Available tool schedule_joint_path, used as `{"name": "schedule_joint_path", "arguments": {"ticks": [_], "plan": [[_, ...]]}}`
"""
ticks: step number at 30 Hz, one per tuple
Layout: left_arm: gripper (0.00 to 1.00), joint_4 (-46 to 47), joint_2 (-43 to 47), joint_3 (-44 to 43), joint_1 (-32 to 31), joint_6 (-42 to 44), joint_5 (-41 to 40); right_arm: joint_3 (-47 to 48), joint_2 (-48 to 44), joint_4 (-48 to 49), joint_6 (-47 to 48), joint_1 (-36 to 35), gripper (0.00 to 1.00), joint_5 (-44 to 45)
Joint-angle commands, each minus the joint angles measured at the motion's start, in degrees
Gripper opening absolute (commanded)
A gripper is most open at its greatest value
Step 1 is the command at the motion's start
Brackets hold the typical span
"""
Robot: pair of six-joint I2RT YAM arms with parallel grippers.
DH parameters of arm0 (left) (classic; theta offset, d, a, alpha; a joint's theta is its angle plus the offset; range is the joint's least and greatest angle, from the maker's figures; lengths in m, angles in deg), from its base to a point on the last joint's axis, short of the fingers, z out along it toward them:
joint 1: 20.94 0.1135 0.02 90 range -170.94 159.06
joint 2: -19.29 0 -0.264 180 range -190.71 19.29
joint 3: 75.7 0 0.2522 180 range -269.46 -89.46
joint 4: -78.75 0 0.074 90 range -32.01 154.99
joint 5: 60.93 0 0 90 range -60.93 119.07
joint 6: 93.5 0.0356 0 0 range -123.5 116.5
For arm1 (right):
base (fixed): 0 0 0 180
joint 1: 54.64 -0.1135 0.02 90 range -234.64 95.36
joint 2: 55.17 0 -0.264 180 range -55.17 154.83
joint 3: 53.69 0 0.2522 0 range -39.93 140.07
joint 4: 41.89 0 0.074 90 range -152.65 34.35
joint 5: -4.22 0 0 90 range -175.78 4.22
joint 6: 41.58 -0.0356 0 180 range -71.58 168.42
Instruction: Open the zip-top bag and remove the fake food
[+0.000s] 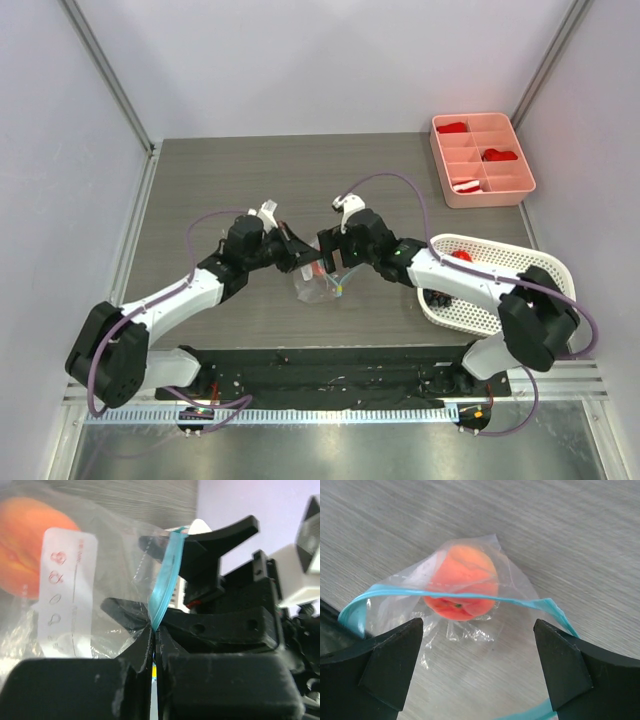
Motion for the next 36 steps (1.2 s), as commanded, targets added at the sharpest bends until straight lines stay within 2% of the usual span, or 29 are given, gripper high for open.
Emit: {"name": "schedule_joint_path", "arguments": {"ticks": [1,5,9,15,16,18,21,22,24,29,34,36], "plan": [[0.0,-1.95,-1.81,3.47,2.84,-0.38,-2.03,3.09,4.74,4.94,0.61,-0.97,1.0,-3.36],[0.0,0.85,-4.72,5.75,3.81,-0.55,-0.09,5.38,8.97,5.47,0.7,-1.15,1.0,-4.59],[0.0,1.21,-2.01,8.22,3.81,-0.37,-2.89,4.95,9.94,9.33,1.93,-1.59,1.0,-8.02],[0.0,-7.12,3.53,8.49,3.9,3.49,-10.36,3.37,10.73,16.27,2.55,-2.03,1.0,-11.54],[0.0,-9.49,4.58,8.05,3.99,4.19,-13.85,2.58,10.91,18.72,2.37,-2.12,0.99,-11.89],[0.0,-13.46,5.73,7.35,3.99,6.91,-17.04,2.83,12.13,19.62,2.11,-2.03,0.97,-12.51],[0.0,-15.92,6.61,5.86,4.17,9.73,-19.33,3.8,13.63,19.54,1.32,-2.03,0.89,-12.24],[0.0,-16.27,6.61,5.41,4.17,10.34,-19.25,3.8,14.15,19.45,1.14,-2.03,0.83,-12.33],[0.0,-17.59,6.7,4.44,4.17,10.79,-20.3,3.02,13.99,19.62,0.44,-2.12,0.8,-11.46],[0.0,-15.23,8.11,4.01,4.17,11.67,-18.55,2.58,13.28,17.87,-0.26,-2.03,0.69,-9.61],[0.0,-8.12,5.74,1.99,3.64,9.74,-8.02,0.91,11.62,17.08,-2.19,-2.03,0.65,-5.57],[0.0,-6.44,3.99,-0.03,1.2,8.51,-5.2,-0.14,9.77,16.55,-3.07,-2.03,0.64,-3.02]]}}
